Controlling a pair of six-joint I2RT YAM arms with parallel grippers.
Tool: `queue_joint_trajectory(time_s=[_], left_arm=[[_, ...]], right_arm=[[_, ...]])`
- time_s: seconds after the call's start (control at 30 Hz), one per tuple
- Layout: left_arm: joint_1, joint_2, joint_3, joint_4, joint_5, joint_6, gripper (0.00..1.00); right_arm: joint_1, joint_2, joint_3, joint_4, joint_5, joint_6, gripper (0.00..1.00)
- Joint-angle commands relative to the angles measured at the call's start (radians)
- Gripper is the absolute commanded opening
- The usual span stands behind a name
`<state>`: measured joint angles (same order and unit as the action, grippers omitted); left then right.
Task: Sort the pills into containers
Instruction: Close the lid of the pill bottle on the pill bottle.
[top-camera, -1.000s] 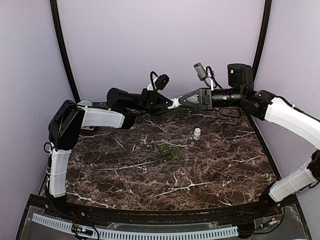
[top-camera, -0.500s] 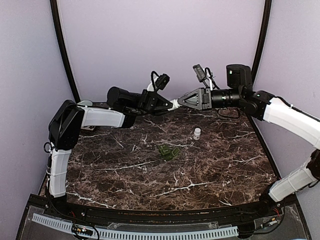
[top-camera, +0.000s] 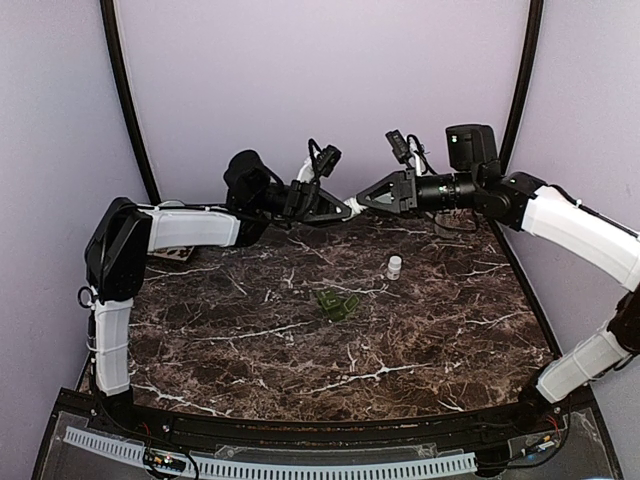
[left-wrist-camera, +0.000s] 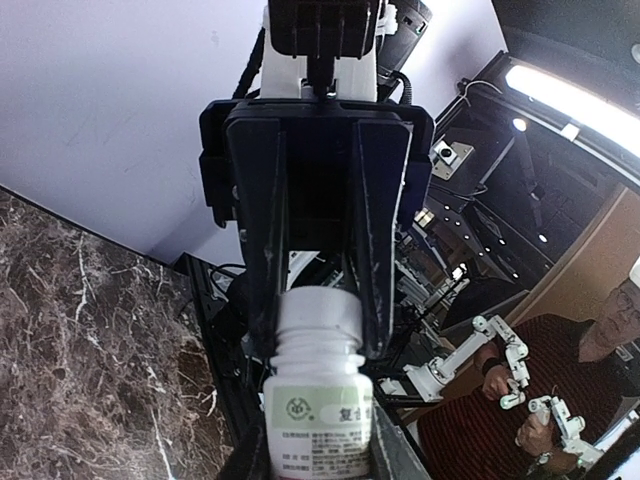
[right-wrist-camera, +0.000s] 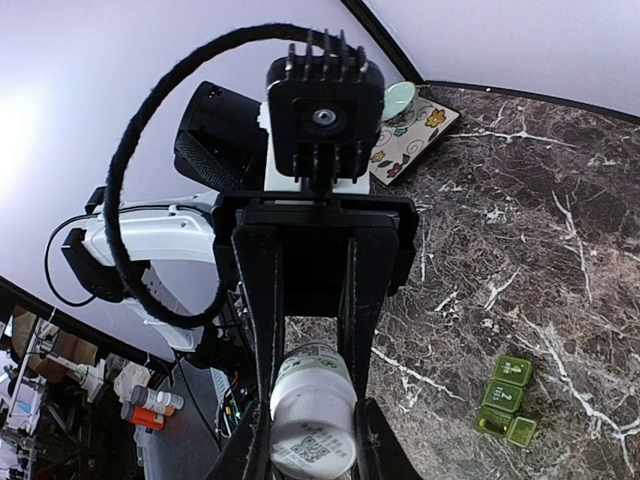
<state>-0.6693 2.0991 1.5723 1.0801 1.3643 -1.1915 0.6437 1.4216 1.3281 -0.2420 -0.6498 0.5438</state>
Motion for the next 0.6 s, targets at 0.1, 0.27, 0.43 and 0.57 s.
queue_joint_trajectory(time_s=[0.1, 0.27, 0.43, 0.57], left_arm=[[-0.110, -0.137, 0.093, -0.476, -0.267, 0.448, 0.00], [-0.122, -0.181, 0.128, -0.705, -0.367, 0.682, 0.00], [-0.132, -0.217, 0.112, -0.764, -0.502, 0.782, 0.00], [-0.145, -0.238, 0.097, -0.764, -0.586, 0.841, 0.00]], right_arm=[[0.074, 0.119, 0.072, -0.012, -0.033, 0.055, 0.00], [0.067, 0.159, 0.131, -0.089, -0.025, 0.082, 0.00], [0.057, 0.191, 0.161, -0.124, -0.021, 0.109, 0.00], [0.041, 0.195, 0.149, -0.097, -0.052, 0.152, 0.00]])
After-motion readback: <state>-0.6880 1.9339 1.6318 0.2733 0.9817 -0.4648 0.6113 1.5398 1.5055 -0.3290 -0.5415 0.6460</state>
